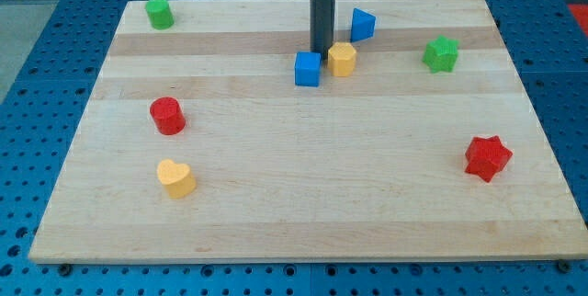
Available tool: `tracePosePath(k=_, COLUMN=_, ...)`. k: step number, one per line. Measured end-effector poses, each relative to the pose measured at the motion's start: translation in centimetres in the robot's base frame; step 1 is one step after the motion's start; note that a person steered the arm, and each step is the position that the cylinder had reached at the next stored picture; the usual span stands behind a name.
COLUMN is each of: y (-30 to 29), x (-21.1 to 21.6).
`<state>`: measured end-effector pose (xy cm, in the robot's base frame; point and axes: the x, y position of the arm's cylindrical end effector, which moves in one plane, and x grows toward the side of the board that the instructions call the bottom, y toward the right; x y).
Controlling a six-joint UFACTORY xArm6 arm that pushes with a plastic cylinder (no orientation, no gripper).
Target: Move the blue cube to the top center
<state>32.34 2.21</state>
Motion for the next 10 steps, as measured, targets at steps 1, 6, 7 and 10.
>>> tracePosePath(k=1, y=1.6, x=0.0)
tracePosePath(k=6, y=-4.8, x=0.0)
tracePosePath(k=7, y=-5.7, x=2.7)
tracePosePath(k=10, y=-5.4, x=8.5)
